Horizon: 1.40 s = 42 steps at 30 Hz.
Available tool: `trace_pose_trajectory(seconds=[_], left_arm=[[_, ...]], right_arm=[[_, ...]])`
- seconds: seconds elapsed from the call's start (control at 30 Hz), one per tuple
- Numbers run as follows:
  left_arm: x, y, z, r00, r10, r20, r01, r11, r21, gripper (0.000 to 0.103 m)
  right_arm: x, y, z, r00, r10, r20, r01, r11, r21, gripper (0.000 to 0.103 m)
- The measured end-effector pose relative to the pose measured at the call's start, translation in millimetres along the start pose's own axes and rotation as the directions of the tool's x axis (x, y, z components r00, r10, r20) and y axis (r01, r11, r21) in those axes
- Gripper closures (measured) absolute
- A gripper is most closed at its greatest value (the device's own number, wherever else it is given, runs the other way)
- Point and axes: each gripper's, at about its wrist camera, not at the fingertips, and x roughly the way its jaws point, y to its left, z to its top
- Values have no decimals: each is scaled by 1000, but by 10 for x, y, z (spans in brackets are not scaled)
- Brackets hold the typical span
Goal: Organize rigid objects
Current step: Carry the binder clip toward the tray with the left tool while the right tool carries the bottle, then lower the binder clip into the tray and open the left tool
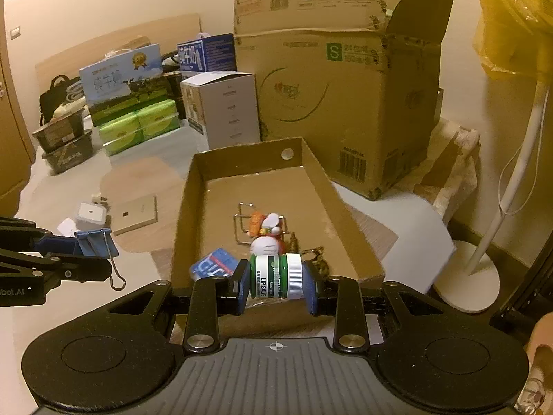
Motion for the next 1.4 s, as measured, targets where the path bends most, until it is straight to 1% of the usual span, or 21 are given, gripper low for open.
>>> trace_pose_trajectory(seconds=[0.23, 0.43, 0.7, 1.07, 1.4], left_arm=[[206, -50, 150, 1000, -4, 0, 4, 1000, 13, 76], [392, -22, 274, 1000, -2, -1, 2, 1000, 12, 76], [710, 117, 444, 1000, 13, -10, -13, 1000, 2, 76], [1152, 386, 686, 999, 45, -19, -45, 999, -10, 76], [1464, 546, 778, 998, 47, -31, -48, 999, -27, 76]], right_arm=[[140, -143, 146, 1000, -2, 2, 2, 1000, -12, 71], [303, -232, 266, 1000, 3, 0, -3, 1000, -19, 71], [588, -333, 447, 1000, 16, -10, -17, 1000, -22, 71], [1111, -401, 744, 999, 34, -25, -35, 999, -26, 71], [1491, -456, 862, 998, 38, -49, -38, 999, -6, 71]])
